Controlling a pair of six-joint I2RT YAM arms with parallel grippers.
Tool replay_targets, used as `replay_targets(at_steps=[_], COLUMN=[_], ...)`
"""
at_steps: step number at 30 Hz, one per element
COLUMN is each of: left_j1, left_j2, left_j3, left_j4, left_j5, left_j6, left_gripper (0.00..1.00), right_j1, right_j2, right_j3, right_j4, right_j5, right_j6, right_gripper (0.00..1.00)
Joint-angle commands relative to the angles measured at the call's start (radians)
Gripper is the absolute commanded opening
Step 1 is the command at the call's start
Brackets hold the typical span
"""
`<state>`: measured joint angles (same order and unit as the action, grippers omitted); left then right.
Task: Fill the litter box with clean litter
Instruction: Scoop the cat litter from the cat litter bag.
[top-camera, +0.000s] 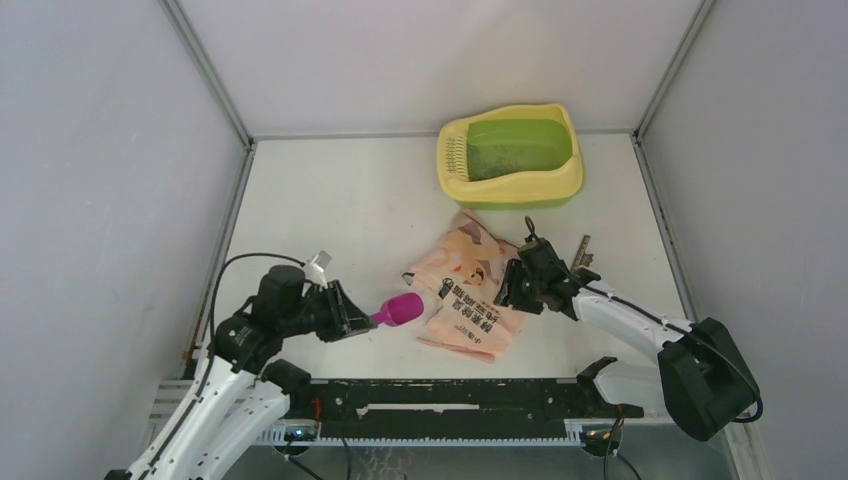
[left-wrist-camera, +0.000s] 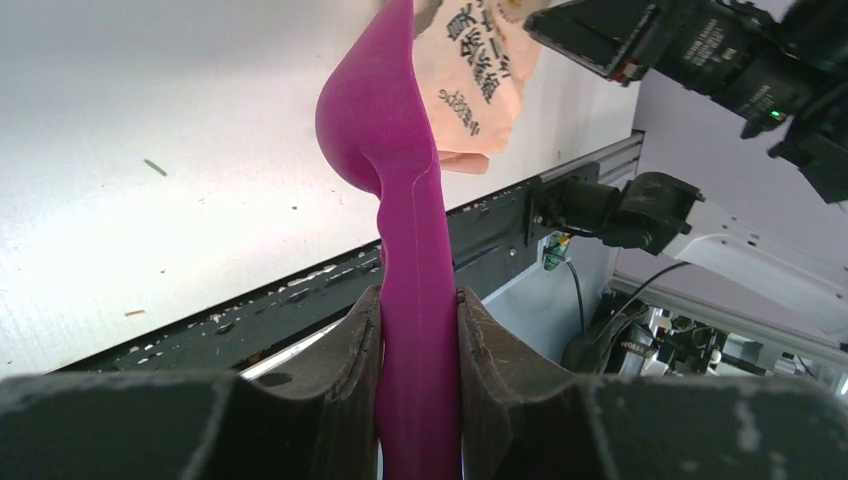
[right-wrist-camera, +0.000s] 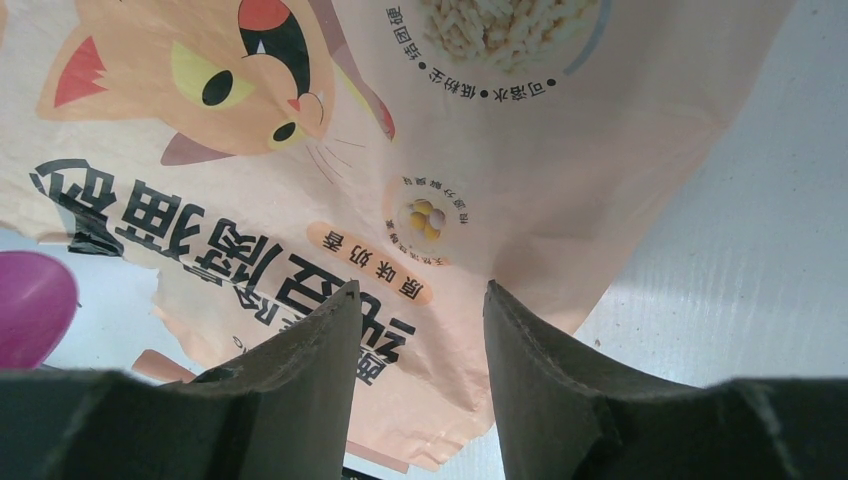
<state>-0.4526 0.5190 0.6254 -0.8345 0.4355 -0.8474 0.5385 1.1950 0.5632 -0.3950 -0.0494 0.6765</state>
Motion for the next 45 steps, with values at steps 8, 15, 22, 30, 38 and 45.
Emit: replay_targets(at_steps=[8,15,22,30,38,45], left_j1=[0.008,0.008,0.007,0.008,0.004,-0.027], left_j2=[0.067,0.043,0.057,0.063,0.114,0.196], left_j3=[-0.081,-0.087,-0.105,-0.164,-0.33,-0.373], left_j4=[0.238,0.268,0.314,0.388,0.629,0.826], left_j5=[-0.004,0.015,0.021,0.028,0.036,0.022], left_j6=[-0.093,-0.123,-0.137,-0.154,-0.196,-0.216], left_gripper=[0.0,0.0,0.0,0.0,0.0,0.0], right_j1=[0.003,0.003,0.011,0.015,0.027,0.046], right_j2=[-0.012,-0.009,-0.006,0.0,0.032,0.077], right_j3=[0.01,0.01,0.01,0.01,0.01,0.01], right_j4=[0.013,0.015,0.012,0.013,0.019,0.029], right_j5=[0.013,0.012,0.014,0.017,0.011,0.01], right_j6=[-0.01,-0.011,-0.01,-0.008,-0.008,-0.005], right_gripper=[0.56,0.56,0.56,0.56,0.51,0.33])
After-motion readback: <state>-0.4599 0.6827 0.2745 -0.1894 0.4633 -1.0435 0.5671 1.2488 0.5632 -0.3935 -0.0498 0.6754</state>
